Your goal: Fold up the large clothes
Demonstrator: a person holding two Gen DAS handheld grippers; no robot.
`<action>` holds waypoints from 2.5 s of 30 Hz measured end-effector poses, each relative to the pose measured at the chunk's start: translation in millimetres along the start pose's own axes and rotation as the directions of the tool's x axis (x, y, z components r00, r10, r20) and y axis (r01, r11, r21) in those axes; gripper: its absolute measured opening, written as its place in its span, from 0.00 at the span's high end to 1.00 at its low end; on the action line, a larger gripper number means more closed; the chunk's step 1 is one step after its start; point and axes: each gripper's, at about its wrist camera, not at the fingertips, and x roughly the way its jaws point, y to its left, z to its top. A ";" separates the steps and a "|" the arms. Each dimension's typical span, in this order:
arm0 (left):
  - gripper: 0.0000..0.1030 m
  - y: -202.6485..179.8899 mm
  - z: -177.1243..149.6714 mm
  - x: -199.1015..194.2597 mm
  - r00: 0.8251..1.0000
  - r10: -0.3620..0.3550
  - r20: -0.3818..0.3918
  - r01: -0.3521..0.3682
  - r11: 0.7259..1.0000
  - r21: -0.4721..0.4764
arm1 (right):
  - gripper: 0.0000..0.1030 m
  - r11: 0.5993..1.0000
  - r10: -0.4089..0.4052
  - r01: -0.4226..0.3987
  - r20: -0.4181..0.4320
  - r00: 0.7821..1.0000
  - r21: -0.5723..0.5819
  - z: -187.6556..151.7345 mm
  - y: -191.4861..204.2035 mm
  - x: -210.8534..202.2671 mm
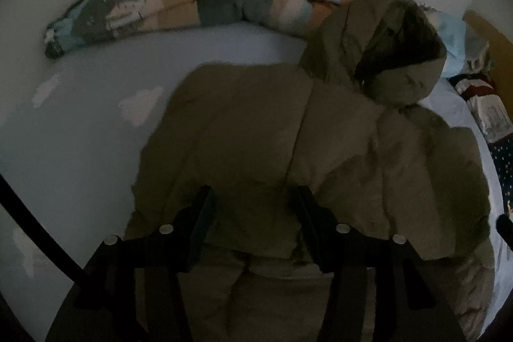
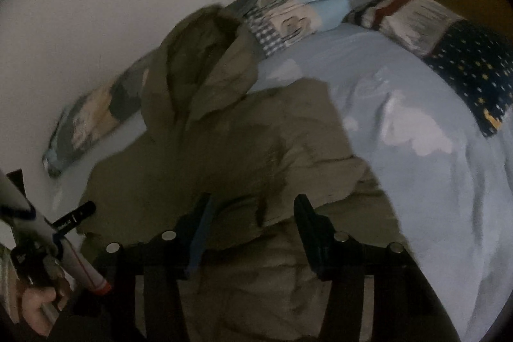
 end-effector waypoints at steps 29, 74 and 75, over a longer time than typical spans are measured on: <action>0.47 21.1 -169.6 -164.7 0.999 -0.010 -0.033 0.009 1.000 -0.030 | 0.42 0.992 0.064 -0.073 -0.093 0.994 -0.105 -90.9 26.5 -72.9; 0.73 133.0 -248.1 -153.6 0.958 -0.214 -0.194 0.172 0.962 -0.212 | 0.40 0.936 0.063 0.005 -0.181 0.981 0.351 -222.1 -167.2 -128.1; 0.74 129.7 -247.5 -155.8 0.961 -0.206 -0.187 0.170 0.966 -0.194 | 0.59 0.942 0.064 0.005 -0.194 0.979 0.336 -223.5 -164.9 -125.2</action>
